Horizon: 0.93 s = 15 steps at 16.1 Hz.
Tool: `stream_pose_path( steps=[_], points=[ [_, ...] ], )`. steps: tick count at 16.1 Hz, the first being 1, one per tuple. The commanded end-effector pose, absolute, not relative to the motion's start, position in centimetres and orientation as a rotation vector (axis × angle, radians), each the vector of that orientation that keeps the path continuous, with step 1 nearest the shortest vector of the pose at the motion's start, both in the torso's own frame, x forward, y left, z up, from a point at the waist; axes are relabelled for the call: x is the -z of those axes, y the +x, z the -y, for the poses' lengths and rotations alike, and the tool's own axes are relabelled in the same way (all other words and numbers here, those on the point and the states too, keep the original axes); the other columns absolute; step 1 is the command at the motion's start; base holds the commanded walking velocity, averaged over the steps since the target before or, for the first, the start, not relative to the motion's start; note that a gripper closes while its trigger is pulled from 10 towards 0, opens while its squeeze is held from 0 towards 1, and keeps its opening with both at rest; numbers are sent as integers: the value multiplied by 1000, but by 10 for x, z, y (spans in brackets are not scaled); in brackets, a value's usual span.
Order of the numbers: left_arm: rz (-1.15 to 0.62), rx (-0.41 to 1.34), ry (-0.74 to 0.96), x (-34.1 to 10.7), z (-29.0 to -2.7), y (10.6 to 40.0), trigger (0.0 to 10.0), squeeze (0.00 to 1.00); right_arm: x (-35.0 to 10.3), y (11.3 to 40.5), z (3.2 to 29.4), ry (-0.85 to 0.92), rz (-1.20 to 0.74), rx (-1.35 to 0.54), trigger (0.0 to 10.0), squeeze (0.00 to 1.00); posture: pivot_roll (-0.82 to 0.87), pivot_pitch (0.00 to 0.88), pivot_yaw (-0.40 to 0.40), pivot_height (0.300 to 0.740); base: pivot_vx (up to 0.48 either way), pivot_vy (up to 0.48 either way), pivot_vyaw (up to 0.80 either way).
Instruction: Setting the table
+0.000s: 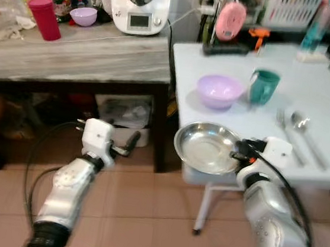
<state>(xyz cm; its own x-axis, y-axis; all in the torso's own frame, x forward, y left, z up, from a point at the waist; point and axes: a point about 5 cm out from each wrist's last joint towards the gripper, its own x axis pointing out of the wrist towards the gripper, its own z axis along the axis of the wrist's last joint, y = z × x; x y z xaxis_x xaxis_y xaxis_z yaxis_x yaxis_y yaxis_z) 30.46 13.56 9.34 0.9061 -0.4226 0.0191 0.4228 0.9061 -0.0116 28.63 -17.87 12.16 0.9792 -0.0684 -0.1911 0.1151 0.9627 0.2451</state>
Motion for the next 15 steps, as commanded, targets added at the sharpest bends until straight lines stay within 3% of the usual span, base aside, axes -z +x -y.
stream_pose_path(
  steps=[1,11,15],
  points=[
    [24,416,16,-96,-144,306,10000,0,-129,288,173,263,-151,68,10000,0,-283,0,54,740,0,480,0],
    [32,415,31,-97,-141,306,10000,0,-128,287,171,281,-139,70,10000,0,-276,0,60,740,0,477,0],
    [31,404,79,-94,-139,305,10000,0,-130,288,172,284,-123,73,10000,0,-278,0,59,740,0,0,0]
  ],
)
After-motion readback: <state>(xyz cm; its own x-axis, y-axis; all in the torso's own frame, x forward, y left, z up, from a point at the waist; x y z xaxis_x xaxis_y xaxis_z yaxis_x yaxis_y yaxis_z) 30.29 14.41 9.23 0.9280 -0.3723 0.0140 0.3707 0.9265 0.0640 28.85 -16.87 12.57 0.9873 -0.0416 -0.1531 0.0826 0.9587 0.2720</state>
